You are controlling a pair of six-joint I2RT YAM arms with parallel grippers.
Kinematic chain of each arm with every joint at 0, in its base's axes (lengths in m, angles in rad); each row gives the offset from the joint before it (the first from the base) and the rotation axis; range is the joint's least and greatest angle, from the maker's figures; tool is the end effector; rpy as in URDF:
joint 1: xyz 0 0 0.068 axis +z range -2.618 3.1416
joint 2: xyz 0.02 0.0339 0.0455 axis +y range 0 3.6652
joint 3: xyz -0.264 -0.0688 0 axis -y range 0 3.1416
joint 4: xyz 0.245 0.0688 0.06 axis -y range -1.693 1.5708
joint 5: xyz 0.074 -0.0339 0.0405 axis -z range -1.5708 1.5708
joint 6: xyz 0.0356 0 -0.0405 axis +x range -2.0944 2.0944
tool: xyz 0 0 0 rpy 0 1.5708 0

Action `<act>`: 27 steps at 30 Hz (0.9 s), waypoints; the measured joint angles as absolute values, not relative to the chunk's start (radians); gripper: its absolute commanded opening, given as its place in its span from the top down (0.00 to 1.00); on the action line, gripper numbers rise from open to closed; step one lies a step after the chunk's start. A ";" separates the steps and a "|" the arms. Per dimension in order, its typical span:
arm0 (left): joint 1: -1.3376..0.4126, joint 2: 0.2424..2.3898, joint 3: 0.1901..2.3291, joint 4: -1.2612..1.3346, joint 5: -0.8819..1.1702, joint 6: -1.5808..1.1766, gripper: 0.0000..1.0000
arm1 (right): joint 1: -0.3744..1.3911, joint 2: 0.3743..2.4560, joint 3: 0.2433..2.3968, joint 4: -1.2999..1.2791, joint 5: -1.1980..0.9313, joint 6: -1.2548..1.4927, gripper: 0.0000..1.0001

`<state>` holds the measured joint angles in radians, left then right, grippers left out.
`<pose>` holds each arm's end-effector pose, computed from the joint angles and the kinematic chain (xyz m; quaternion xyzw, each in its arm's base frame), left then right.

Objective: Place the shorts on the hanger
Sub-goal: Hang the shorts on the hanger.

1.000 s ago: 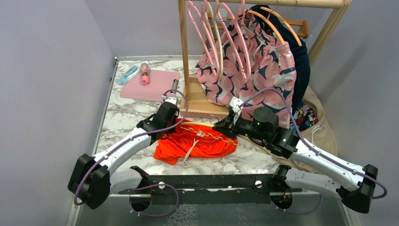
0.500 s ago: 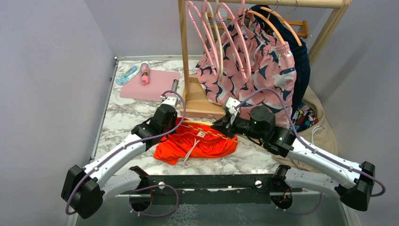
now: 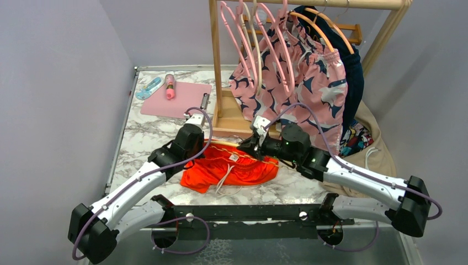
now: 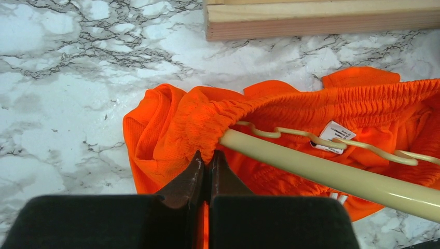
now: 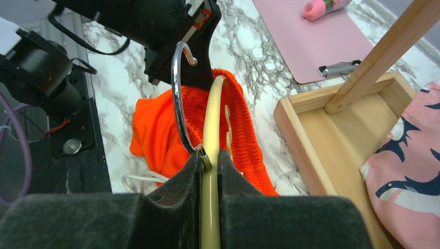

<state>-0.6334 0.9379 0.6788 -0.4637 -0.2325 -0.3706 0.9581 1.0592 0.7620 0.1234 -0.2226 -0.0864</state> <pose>0.1641 -0.1103 0.2497 0.0713 0.9037 -0.1040 0.4091 0.1371 0.2088 0.3105 -0.4416 0.6240 0.3469 0.5434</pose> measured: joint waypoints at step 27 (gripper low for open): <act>-0.637 0.901 0.779 -0.517 -0.111 -0.405 1.00 | 0.963 1.250 0.646 0.410 -0.262 0.035 0.99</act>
<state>-0.6369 0.9009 0.7792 -0.5175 -0.1112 -0.4053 0.9630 1.2495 0.6460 0.4099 -0.2619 0.0349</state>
